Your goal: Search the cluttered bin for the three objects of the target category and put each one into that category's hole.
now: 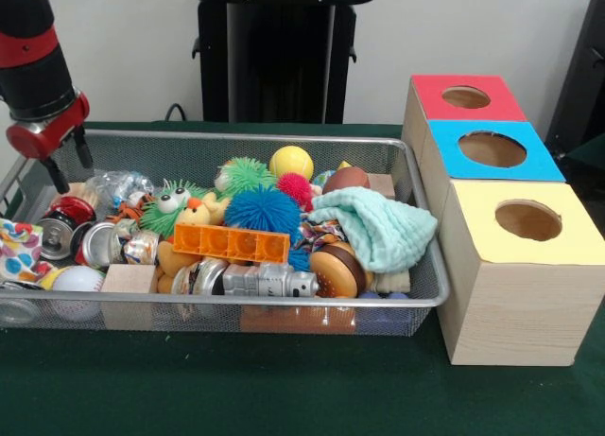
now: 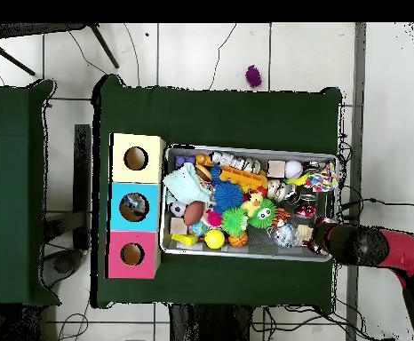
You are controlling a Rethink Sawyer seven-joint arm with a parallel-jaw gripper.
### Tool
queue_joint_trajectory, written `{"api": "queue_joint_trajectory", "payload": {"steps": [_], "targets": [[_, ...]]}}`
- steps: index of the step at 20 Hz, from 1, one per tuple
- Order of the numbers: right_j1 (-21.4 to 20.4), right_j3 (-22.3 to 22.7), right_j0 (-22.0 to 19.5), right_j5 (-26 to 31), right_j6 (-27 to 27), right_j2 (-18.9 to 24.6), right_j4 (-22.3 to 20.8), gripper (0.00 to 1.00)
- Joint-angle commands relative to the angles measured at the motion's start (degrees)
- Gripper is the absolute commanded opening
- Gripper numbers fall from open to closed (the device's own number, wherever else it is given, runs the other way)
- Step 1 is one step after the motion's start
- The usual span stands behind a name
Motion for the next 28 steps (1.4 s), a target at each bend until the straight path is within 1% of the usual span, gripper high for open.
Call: {"api": "queue_joint_trajectory", "payload": {"steps": [1,4,7,8,10,12,15,18,21,28], "targets": [[3.0,-0.9,1.1,6.8,-16.8,-1.1,-2.8,1.0],[4.5,-1.5,1.2,7.2,-15.8,-1.8,-2.6,1.0],[7.0,-2.7,1.9,7.9,-16.4,-2.4,-3.3,1.0],[8.2,-3.4,1.9,7.3,-15.4,-2.5,-3.1,1.0],[8.8,-3.9,2.2,7.4,-13.5,-2.9,-2.7,1.0],[9.1,-4.0,2.5,7.1,-13.7,-2.8,-3.2,1.0],[9.2,-4.0,3.2,6.9,-12.6,-3.3,-3.5,1.0],[9.0,-3.6,2.9,6.7,-13.5,-3.3,-3.9,1.0],[9.4,-4.2,2.9,6.7,-13.8,-3.4,-4.4,1.0],[9.8,-4.6,3.0,5.5,-12.7,-3.6,-4.9,1.0]]}}
